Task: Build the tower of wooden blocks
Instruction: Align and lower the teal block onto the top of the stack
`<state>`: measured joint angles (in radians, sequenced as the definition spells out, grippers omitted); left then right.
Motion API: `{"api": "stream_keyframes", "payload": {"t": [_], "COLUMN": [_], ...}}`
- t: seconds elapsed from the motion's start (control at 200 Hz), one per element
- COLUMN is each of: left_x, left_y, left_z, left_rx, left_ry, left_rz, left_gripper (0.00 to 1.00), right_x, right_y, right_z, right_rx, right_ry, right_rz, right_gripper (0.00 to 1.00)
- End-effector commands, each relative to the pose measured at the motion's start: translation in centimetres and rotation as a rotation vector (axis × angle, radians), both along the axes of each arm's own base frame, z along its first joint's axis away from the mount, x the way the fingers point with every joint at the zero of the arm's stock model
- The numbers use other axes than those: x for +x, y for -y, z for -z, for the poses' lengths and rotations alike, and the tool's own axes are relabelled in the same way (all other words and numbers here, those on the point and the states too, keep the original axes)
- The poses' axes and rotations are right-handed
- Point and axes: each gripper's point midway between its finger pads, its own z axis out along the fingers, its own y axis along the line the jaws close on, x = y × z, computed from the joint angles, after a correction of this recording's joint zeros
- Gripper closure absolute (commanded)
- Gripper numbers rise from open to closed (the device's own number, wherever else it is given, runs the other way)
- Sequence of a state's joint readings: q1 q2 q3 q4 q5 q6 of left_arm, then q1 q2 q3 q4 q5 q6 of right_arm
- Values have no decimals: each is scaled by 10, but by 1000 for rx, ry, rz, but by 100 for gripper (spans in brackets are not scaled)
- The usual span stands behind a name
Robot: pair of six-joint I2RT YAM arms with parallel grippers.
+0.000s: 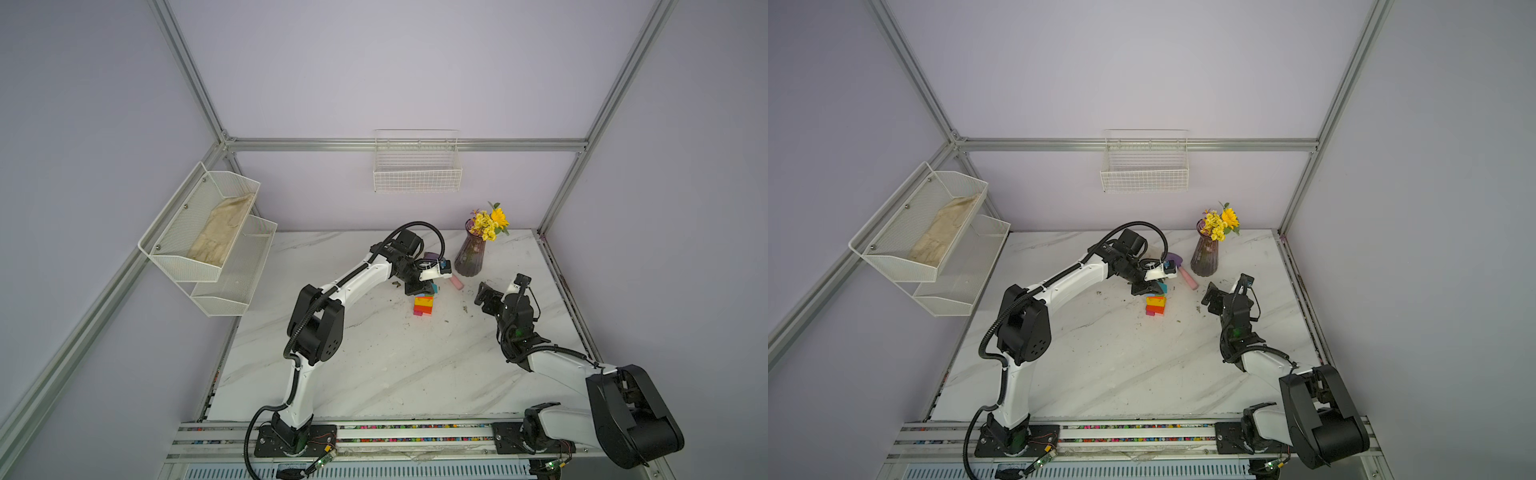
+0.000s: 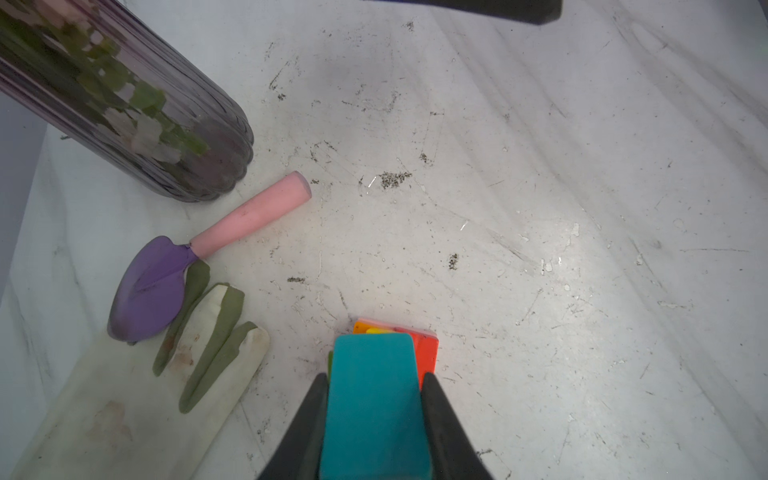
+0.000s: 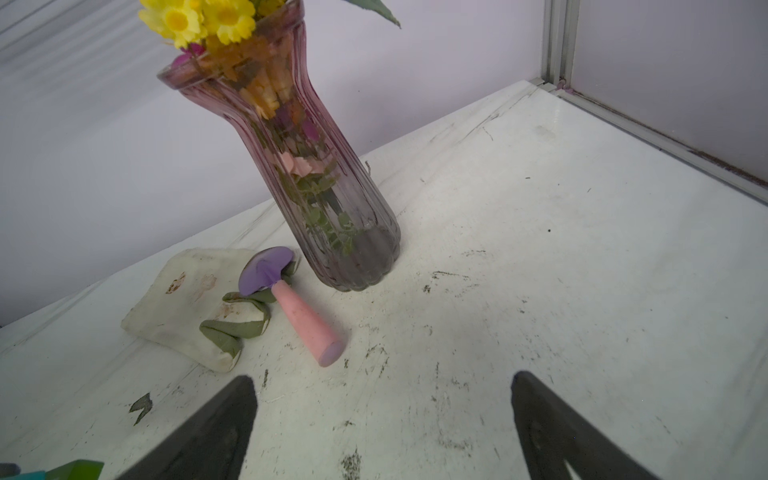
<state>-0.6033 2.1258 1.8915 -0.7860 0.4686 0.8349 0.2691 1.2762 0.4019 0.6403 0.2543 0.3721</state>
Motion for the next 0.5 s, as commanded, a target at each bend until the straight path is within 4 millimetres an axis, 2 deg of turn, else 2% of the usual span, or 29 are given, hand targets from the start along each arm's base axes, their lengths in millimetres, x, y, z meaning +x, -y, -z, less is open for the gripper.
{"api": "stream_keyframes", "payload": {"t": [0.0, 0.495], "left_x": [12, 13], "left_y": [7, 2], "left_z": [-36, -31], "left_rx": [-43, -23], "left_ry": [91, 95], "left_rz": [18, 14], "left_gripper": [100, 100], "right_x": [6, 8], "right_y": [0, 0], "right_z": [-11, -11], "right_rx": [0, 0], "right_ry": [33, 28], "right_rz": [7, 5], "right_gripper": [3, 3]}}
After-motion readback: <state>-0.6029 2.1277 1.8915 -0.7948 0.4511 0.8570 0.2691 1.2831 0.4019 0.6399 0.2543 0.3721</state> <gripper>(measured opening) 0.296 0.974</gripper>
